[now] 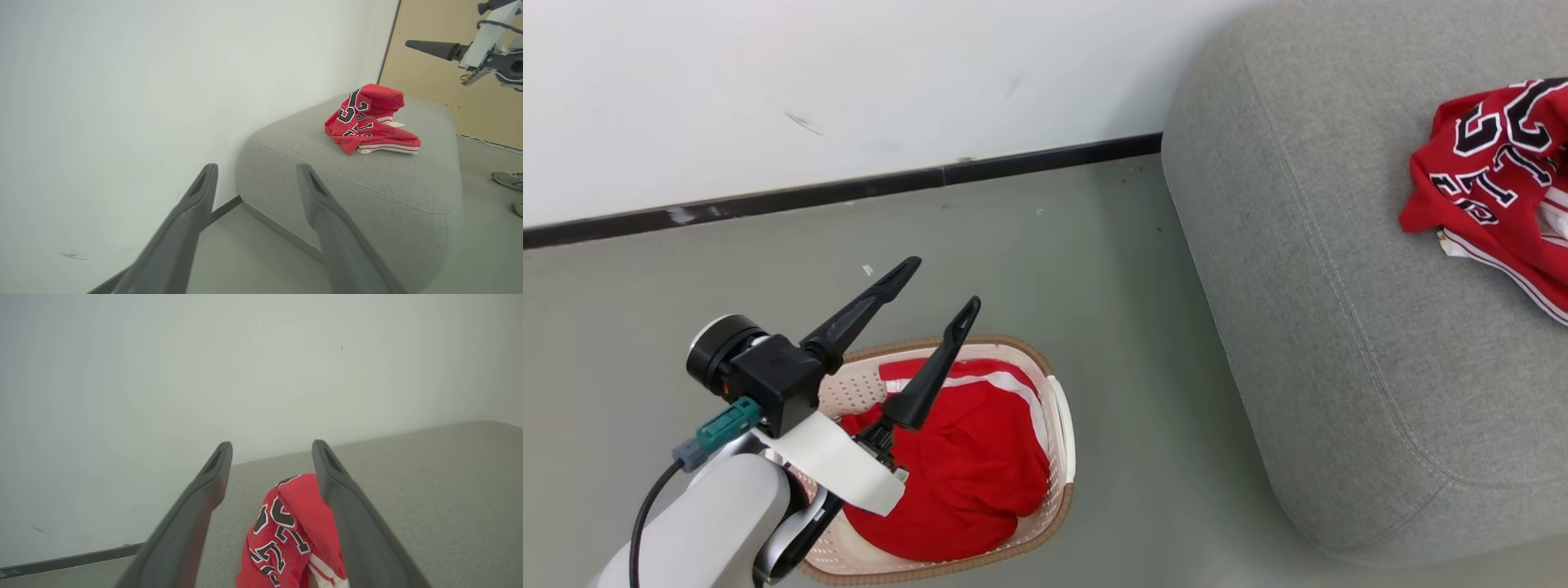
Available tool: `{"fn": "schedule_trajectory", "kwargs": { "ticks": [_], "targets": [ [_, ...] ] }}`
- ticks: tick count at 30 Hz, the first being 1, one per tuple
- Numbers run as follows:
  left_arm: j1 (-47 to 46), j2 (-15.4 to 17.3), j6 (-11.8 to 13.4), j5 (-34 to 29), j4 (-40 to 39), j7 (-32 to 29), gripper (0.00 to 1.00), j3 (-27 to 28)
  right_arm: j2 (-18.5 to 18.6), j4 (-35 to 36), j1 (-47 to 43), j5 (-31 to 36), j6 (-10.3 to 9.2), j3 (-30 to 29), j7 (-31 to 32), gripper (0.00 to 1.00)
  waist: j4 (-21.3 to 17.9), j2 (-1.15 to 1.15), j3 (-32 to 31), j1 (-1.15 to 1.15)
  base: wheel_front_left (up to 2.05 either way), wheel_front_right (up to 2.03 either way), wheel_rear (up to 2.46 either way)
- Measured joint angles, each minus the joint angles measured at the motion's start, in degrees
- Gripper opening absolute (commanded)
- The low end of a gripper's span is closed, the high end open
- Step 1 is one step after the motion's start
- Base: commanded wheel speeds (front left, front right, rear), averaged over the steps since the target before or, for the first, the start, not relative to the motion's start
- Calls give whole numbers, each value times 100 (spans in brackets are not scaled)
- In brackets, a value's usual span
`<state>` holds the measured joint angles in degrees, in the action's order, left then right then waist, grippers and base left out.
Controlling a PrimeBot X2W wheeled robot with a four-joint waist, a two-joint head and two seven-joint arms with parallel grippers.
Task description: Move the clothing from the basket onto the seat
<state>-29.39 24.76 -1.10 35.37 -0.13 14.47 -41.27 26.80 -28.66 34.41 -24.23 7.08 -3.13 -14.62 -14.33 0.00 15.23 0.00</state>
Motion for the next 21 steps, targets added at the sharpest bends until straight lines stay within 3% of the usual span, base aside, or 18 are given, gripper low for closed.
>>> {"fn": "schedule_trajectory", "kwargs": {
  "ticks": [21],
  "targets": [
    [1031, -107, 584, 148, 246, 0, 100, 1089, -648, 733, -818, -476, 0, 973, 0, 100, 715, 0, -751, 0, 0, 0, 0]
  ]
}}
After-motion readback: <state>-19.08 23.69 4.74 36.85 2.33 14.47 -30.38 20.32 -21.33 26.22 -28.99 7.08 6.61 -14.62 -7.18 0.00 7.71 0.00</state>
